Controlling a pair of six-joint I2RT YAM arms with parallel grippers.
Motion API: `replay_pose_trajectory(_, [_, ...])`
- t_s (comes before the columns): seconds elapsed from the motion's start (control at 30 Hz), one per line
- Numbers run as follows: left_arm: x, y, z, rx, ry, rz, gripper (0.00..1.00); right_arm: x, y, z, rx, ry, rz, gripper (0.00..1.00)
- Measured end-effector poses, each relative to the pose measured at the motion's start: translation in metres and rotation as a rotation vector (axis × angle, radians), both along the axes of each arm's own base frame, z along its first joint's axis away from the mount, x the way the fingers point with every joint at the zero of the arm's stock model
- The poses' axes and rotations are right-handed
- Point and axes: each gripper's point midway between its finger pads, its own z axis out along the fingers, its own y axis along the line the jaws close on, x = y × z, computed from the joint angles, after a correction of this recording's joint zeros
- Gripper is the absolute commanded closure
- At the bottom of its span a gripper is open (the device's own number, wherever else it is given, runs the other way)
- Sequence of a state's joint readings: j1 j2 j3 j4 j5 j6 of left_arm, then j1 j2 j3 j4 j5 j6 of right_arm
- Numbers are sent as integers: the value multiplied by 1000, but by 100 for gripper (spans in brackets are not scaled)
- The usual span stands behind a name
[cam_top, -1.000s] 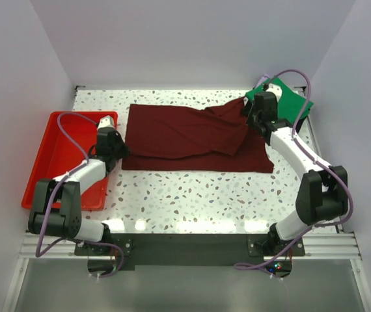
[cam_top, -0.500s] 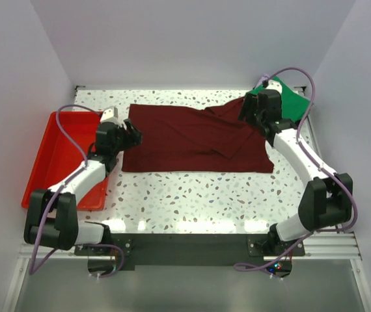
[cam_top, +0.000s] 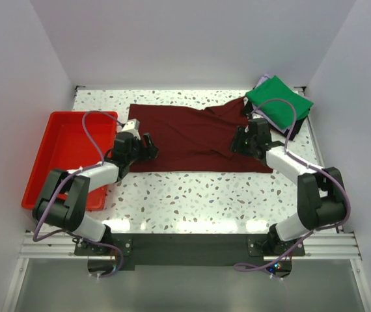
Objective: Fold and stack the t-shirts
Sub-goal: Fold the tshirt
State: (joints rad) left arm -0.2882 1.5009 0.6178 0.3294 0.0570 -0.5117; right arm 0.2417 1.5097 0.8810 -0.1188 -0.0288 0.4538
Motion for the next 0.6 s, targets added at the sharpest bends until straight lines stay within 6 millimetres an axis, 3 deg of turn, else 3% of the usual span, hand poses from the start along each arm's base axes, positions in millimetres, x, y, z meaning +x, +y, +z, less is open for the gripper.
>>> replay_pose_trajectory(0.37, [-1, 3, -6, 18, 3, 4, 23, 0, 16, -41, 13, 80, 34, 54])
replay_pose_trajectory(0.6, [0, 6, -7, 36, -2, 8, 23, 0, 20, -46, 5, 86, 42, 54])
